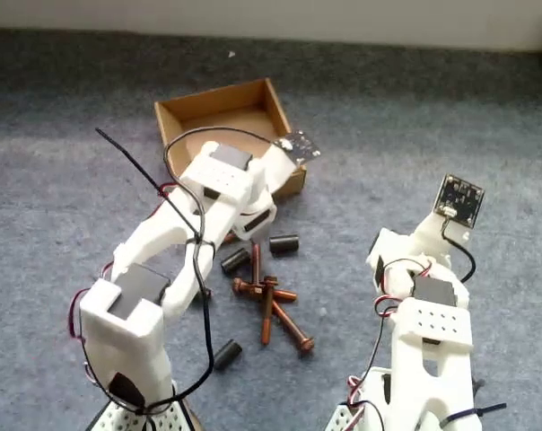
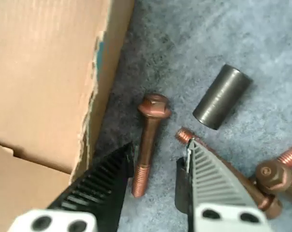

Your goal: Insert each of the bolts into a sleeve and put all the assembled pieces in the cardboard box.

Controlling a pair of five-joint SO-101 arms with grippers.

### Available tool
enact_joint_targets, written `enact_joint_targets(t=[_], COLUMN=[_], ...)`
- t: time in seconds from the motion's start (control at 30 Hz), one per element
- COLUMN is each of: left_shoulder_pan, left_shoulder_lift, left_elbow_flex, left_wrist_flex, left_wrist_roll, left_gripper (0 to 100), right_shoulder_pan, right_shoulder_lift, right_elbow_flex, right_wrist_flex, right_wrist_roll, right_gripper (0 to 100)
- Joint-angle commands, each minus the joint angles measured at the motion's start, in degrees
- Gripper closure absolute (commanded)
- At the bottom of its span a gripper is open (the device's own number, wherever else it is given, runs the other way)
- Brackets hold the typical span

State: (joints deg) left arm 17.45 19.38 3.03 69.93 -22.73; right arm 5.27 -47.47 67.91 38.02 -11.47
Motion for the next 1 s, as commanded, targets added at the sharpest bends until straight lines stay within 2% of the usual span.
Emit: enact_joint_targets(t=[0.0, 0.2, 0.4, 0.57, 0.67, 0.77, 0.97], left_shoulder_pan=[-1.6, -1.2, 0.4, 2.5, 2.7, 2.2, 2.7], left_shoulder_lift=[4.9, 13.8, 15.8, 15.3, 15.1, 12.4, 1.0], left_elbow_flex=[-7.1, -13.0, -15.4, -15.4, -16.0, -15.1, -4.9], left_wrist_flex=[-0.9, -0.5, -0.4, 2.5, 3.6, 3.7, 3.0], left_wrist_roll=[-0.4, -0.4, -0.1, 0.4, 4.1, 4.7, 6.7], left_gripper=[80, 82, 99, 100, 100, 100, 100], right_shoulder_pan=[0.5, 0.5, 0.5, 0.5, 0.4, 0.4, -0.6], right_shoulder_lift=[-1.5, -1.6, -1.6, -1.8, -2.1, -2.1, -2.1], right_elbow_flex=[-0.5, -0.5, -0.5, -0.5, -0.5, -0.5, -0.5], right_wrist_flex=[-1.2, -1.2, -1.2, -1.2, -1.1, -1.1, -1.1], right_wrist_roll=[-0.2, -0.2, -0.2, -0.2, -0.2, -0.2, -0.2], right_gripper=[99.3, 99.2, 99.2, 99.1, 99.1, 99.1, 99.0])
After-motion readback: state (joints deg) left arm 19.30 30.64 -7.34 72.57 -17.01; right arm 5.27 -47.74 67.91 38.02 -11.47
